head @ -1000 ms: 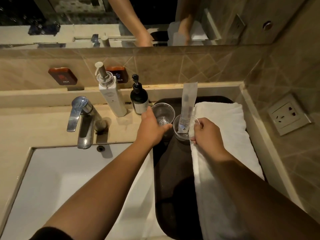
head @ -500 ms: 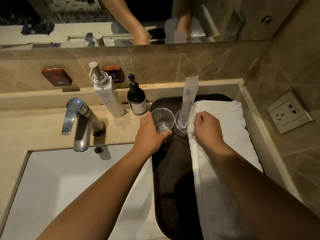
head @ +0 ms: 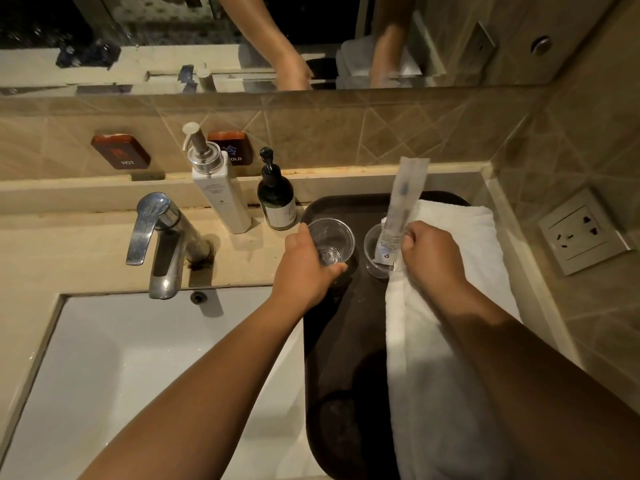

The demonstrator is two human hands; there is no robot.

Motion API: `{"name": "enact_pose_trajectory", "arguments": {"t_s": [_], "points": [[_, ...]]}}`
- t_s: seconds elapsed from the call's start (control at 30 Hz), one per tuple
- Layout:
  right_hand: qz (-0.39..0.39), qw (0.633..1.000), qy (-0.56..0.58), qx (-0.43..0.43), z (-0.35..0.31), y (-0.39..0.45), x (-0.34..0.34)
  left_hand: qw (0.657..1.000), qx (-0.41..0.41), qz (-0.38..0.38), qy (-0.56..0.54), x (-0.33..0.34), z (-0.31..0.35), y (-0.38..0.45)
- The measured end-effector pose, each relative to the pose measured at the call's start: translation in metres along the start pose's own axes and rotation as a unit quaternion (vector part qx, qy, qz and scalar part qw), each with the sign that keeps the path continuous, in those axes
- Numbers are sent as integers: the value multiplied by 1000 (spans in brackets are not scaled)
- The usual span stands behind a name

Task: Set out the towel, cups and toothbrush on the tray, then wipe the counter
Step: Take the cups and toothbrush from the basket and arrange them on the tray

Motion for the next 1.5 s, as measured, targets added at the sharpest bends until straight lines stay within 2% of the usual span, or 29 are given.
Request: {"name": "enact_pose_trajectory", "arguments": {"t_s": [0.63,0.77,1.3,1.5], "points": [[20,999,21,-17,-8,0,6,998,15,-55,15,2,1,-5],[39,999,19,-5,-9,1,5,998,15,-54,14,0,1,-6],[30,998,51,7,-4,-2,8,997,25,-66,11,0,-1,-6],[34,997,66,-32,-18,8,-16,998,24,-51,15,0,-5,-3]]}}
Point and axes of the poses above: each hand's wrist, its own y-axis towards the middle knuckle, its own x-axis out of the palm, z = x × y, the point moved 9 cm from there along y, towards the middle knuckle, and after that the axes turned 3 degrees about -x, right-handed, at the moved point
